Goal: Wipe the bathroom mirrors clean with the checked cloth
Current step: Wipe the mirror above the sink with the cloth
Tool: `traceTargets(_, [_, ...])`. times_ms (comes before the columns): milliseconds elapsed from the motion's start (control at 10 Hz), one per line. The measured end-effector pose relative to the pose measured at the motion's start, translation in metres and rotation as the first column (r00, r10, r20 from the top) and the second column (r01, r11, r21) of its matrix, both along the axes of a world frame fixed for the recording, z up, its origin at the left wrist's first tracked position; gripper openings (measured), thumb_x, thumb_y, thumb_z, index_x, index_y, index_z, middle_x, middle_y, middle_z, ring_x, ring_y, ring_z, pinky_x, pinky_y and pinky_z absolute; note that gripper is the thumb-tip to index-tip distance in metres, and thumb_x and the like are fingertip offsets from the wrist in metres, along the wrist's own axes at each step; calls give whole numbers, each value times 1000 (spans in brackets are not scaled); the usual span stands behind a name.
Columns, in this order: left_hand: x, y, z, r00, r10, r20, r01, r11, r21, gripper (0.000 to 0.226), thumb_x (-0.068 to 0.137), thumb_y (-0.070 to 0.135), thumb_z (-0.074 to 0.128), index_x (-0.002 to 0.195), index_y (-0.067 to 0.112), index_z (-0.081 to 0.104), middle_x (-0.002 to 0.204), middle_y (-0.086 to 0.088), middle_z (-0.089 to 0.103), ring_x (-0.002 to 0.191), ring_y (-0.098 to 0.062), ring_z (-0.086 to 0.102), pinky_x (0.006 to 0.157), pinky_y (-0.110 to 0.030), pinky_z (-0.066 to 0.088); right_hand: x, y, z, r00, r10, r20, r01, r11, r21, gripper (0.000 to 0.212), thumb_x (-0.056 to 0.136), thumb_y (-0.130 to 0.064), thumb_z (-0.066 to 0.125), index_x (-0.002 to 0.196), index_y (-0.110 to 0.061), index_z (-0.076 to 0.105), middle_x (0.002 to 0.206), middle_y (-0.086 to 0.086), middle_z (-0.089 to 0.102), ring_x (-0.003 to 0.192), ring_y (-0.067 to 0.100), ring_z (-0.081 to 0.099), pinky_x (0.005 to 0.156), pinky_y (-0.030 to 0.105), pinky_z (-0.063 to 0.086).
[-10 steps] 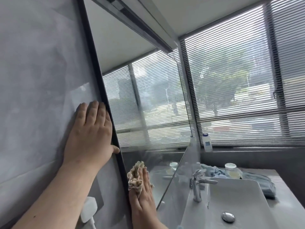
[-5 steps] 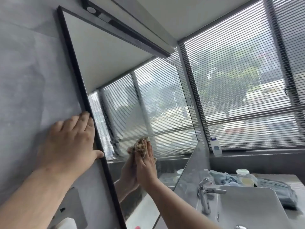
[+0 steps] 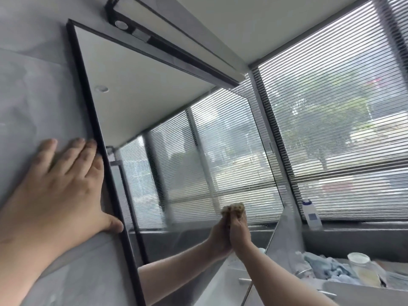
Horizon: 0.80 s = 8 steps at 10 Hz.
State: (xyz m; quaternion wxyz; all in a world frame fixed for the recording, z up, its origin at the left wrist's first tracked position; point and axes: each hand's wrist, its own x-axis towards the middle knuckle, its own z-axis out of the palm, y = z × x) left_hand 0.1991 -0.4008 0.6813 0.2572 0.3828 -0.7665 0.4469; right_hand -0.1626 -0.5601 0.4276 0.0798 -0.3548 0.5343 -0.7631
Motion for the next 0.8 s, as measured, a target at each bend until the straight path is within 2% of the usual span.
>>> traceTargets(100, [-1,-3,1,1000,1,-12,-1,999,-36,146,26,91,37,123,-17,55,141,-32,48,153,-18,-4,119,-61,11,3,21,24,1000,26,-18,-25,997,68,37,85,-62,36,117,-47,46,137,3,53,126,25,51,107,49,42])
traceTargets(200, [-1,2,0,999,51,-13,-52,997,-54,142,29,89,38,122,-16,57,140,-30,51,149,-34,22,119,-55,8,10,40,48,993,64,-97,-59,997,49,66,84,-68,35,137,-29,44,141,5,51,130,27,49,108,51,40])
traceTargets(300, [-2,9,-2,995,100,-25,-102,993,-67,141,29,88,40,121,-16,58,139,-30,52,133,-42,43,119,-53,9,48,69,77,973,91,-213,-90,996,14,72,90,-63,34,150,-23,33,152,3,42,141,23,38,116,51,29])
traceTargets(400, [-4,12,-3,991,134,-4,-134,986,-94,140,29,88,41,122,-15,59,139,-29,53,133,-42,46,118,-57,13,85,79,85,894,74,-441,-106,993,-48,74,90,-62,27,156,-29,24,163,-4,22,151,16,17,123,37,6])
traceTargets(500, [-4,17,-4,986,164,17,-162,982,-100,140,29,89,45,122,-15,59,138,-30,54,132,-43,47,116,-61,19,136,103,80,707,-62,-705,-79,983,-165,61,99,-53,20,157,-41,3,166,-9,2,153,11,-1,122,27,-6])
traceTargets(600, [-4,22,-5,984,175,34,-171,980,-97,139,33,90,42,123,-14,59,138,-30,53,133,-42,48,116,-62,23,164,127,66,492,-100,-865,-168,964,-207,62,103,-47,22,159,-28,3,167,1,3,154,21,-1,124,34,-3])
traceTargets(700, [-3,22,-4,987,159,38,-155,983,-98,137,34,92,50,121,-13,61,135,-29,56,128,-41,53,114,-60,26,161,134,71,439,-139,-888,-181,954,-238,61,104,-49,20,159,-25,9,167,0,6,154,19,3,124,34,1])
traceTargets(800, [-1,23,3,991,136,18,-133,985,-111,124,28,77,84,114,-9,67,127,-25,63,120,-39,60,108,-55,31,143,119,94,639,-60,-767,-135,973,-189,65,95,-55,19,154,-30,10,163,-16,2,148,-5,-8,122,24,-4])
